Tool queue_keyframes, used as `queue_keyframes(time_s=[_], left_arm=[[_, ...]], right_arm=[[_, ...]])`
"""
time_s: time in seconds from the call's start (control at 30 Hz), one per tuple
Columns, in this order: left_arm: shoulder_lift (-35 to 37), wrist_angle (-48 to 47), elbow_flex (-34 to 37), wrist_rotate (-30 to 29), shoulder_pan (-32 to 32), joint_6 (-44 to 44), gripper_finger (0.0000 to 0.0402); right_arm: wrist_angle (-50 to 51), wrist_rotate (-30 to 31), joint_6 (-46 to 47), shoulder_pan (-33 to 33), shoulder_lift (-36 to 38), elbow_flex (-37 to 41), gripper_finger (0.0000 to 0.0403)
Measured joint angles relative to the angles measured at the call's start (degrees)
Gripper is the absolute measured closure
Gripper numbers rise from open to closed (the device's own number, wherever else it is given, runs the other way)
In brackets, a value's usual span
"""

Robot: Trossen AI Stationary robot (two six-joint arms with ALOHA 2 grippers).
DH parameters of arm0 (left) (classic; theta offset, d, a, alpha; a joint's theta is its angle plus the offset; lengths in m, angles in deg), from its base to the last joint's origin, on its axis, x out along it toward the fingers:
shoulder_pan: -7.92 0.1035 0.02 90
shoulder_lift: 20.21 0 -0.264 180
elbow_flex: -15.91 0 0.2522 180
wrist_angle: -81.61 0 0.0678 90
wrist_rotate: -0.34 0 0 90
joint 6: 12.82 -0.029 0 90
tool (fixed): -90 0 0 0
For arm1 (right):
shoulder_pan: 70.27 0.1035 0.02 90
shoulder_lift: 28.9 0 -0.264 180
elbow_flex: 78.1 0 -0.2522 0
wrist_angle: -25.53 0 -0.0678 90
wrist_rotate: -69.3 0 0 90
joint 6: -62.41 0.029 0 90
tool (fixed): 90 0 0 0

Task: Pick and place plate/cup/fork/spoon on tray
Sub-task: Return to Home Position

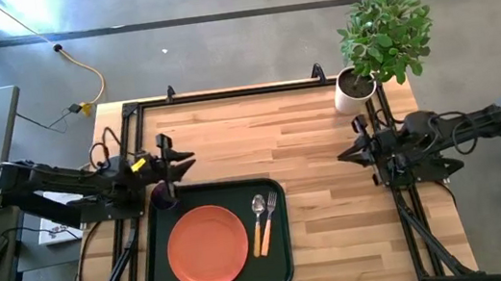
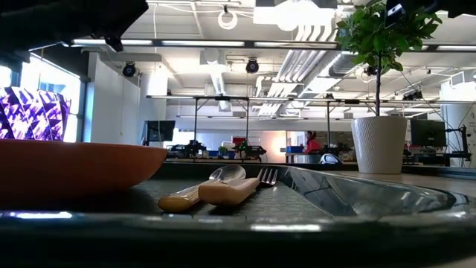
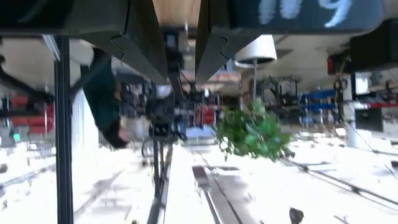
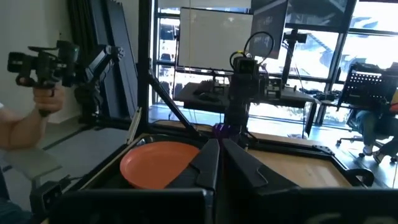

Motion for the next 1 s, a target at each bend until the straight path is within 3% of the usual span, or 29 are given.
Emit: queue_keyframes(time_s=[0.2, 0.53, 1.0], left_arm=[[6.94, 0.12, 2.55, -0.25, 1.36, 0.32, 0.0328], [19.65, -13.61, 4.47, -0.32, 5.83, 1.98, 0.0328], [35.9, -31.67, 4.4, -2.88, 9.04, 5.79, 0.0328]], right_arm=[[7.01, -0.62, 0.28, 0.0, 7.65, 0.0, 0.0391], [18.05, -1.45, 4.88, 0.02, 20.0, -0.02, 0.0391], [19.68, -2.75, 5.99, 0.04, 20.07, -0.96, 0.0391]])
